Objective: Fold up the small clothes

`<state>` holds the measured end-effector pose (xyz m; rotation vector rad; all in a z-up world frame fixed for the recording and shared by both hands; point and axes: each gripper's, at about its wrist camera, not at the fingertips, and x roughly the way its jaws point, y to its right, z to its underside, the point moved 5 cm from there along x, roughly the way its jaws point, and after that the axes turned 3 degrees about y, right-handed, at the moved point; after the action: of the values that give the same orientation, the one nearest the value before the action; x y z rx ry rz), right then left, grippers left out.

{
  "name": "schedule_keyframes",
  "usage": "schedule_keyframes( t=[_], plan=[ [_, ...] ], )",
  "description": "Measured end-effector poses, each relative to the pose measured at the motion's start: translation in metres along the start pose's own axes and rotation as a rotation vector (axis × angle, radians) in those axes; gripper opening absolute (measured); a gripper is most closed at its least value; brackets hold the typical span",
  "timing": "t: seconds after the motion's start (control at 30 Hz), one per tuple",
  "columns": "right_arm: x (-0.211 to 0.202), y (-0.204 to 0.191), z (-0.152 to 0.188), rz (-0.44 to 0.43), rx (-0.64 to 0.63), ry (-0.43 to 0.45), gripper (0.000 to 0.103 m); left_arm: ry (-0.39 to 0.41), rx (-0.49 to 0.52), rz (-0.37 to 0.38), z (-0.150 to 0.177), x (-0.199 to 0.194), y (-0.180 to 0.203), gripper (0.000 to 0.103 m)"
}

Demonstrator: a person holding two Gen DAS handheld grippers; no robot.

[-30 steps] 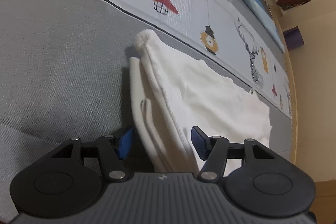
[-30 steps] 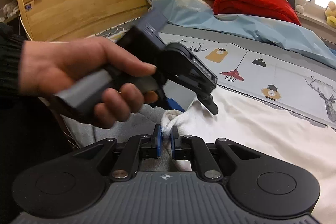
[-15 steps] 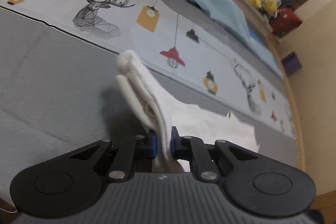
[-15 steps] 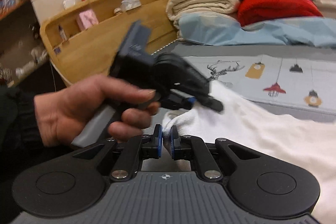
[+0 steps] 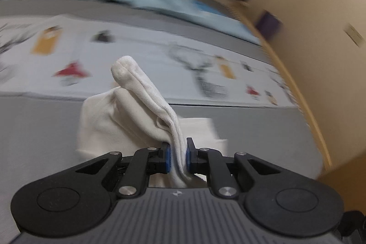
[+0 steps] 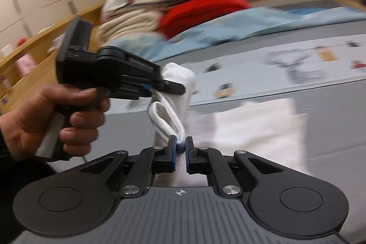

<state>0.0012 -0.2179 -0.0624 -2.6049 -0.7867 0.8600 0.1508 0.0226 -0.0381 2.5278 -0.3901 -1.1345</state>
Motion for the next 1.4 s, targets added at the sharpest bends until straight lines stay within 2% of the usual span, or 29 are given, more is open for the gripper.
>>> schedule_keyframes(
  t=[0.03,0.07,0.1,0.13,0.2,0.27,0.3,0.4,0.47,0.5,0.53,0.6,0.63,0.67,0.7,0.8,0.87,0.9,0.97,1.0,1.03,1.07,1.13,1.2,1.23,1.3,1.4],
  plan=[
    [-0.009,0.013,0.000,0.037,0.012,0.017,0.007,0.009,0.027,0.036,-0.001,0.004,0.017,0.020],
    [-0.016,0.026,0.001,0.077,0.027,0.025,0.007,0.017,0.043,0.070,0.001,0.007,0.030,0.027],
    [-0.022,0.039,0.004,0.123,0.039,0.019,0.007,0.022,0.053,0.112,0.002,0.010,0.043,0.036],
    [-0.023,0.052,0.009,0.173,0.052,-0.004,0.007,0.026,0.056,0.137,0.002,0.012,0.051,0.040],
    [-0.018,0.079,0.025,0.254,0.117,-0.100,0.007,0.037,0.062,0.128,0.006,0.015,0.056,0.043],
    [-0.009,0.104,0.047,0.304,0.224,-0.218,0.010,0.009,0.048,0.103,0.009,0.020,0.051,0.043],
    [-0.007,0.115,0.056,0.330,0.273,-0.246,0.012,-0.007,0.038,0.092,0.011,0.022,0.046,0.041],
    [-0.004,0.129,0.057,0.324,0.362,-0.231,0.012,-0.053,0.057,0.040,0.016,0.024,0.032,0.041],
    [0.000,0.138,0.056,0.296,0.434,-0.215,0.026,-0.078,0.075,0.022,0.017,0.024,0.022,0.040],
    [0.003,0.142,0.058,0.290,0.472,-0.214,0.042,-0.092,0.088,0.020,0.019,0.022,0.017,0.040],
    [0.007,0.144,0.060,0.285,0.497,-0.216,0.050,-0.104,0.102,0.017,0.021,0.022,0.015,0.040],
    [0.018,0.147,0.065,0.279,0.522,-0.244,0.049,-0.137,0.127,0.008,0.028,0.019,0.007,0.040],
    [0.025,0.148,0.066,0.273,0.523,-0.267,0.041,-0.153,0.133,0.008,0.031,0.020,0.005,0.040],
    [0.030,0.145,0.065,0.264,0.514,-0.277,0.029,-0.172,0.142,0.009,0.035,0.021,0.003,0.040],
    [0.030,0.142,0.063,0.272,0.486,-0.265,0.008,-0.185,0.153,0.012,0.039,0.018,0.001,0.038],
    [0.023,0.131,0.039,0.256,0.441,-0.182,0.007,-0.226,0.218,0.030,0.054,0.017,0.006,0.038],
    [0.017,0.131,0.031,0.269,0.448,-0.169,0.007,-0.256,0.255,0.059,0.063,0.020,0.010,0.038],
    [0.017,0.134,0.033,0.295,0.450,-0.193,0.007,-0.271,0.272,0.075,0.069,0.021,0.012,0.037],
    [0.025,0.144,0.049,0.385,0.450,-0.317,0.008,-0.303,0.288,0.111,0.082,0.026,0.013,0.037],
    [0.028,0.149,0.056,0.431,0.447,-0.381,0.008,-0.346,0.305,0.104,0.092,0.033,0.010,0.035],
    [0.027,0.154,0.057,0.472,0.451,-0.406,0.009,-0.379,0.334,0.079,0.101,0.040,0.008,0.034],
    [0.023,0.157,0.049,0.490,0.459,-0.379,0.011,-0.411,0.367,0.043,0.111,0.048,0.004,0.034],
    [0.017,0.158,0.017,0.450,0.436,-0.268,0.011,-0.471,0.383,0.012,0.128,0.057,-0.006,0.031],
    [0.014,0.153,-0.020,0.406,0.355,-0.168,0.011,-0.466,0.375,0.029,0.130,0.057,-0.011,0.029],
    [0.017,0.150,-0.041,0.370,0.308,-0.133,0.011,-0.455,0.339,0.049,0.125,0.055,-0.015,0.029],
    [0.029,0.148,-0.069,0.294,0.253,-0.114,0.011,-0.429,0.270,0.073,0.115,0.049,-0.024,0.029],
    [0.064,0.150,-0.091,0.198,0.215,-0.160,0.020,-0.348,0.218,0.080,0.097,0.037,-0.034,0.029]
  ],
)
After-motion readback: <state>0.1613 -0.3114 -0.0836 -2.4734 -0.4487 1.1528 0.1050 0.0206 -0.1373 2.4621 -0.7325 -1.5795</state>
